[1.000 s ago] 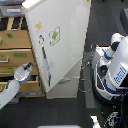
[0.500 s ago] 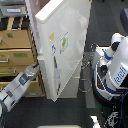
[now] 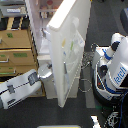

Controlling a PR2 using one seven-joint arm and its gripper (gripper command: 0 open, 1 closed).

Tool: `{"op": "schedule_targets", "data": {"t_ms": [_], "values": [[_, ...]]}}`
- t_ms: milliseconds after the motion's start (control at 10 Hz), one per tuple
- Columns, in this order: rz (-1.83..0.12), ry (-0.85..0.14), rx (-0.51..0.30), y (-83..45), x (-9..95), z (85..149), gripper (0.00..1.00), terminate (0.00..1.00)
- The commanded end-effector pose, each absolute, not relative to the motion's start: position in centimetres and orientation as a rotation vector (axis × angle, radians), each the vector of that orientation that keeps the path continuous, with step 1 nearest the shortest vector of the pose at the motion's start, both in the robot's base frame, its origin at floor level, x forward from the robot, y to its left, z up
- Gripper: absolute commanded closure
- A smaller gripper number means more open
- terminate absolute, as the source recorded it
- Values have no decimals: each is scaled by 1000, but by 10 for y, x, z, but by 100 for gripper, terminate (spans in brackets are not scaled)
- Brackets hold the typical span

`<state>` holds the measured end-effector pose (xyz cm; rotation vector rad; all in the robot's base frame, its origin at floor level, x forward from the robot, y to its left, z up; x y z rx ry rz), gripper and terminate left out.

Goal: Opening the fridge

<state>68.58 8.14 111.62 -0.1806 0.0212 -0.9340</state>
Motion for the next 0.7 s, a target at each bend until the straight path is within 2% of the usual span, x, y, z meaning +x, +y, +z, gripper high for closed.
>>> {"op": "schedule_targets", "data": {"t_ms": [100,400,700], "values": [[-1289,-48,-312,16,529,1230,0,0],[-1258,-58,-305,36,535,1227,0,0],[-1012,-22,-275,129,562,1165,0,0]]}}
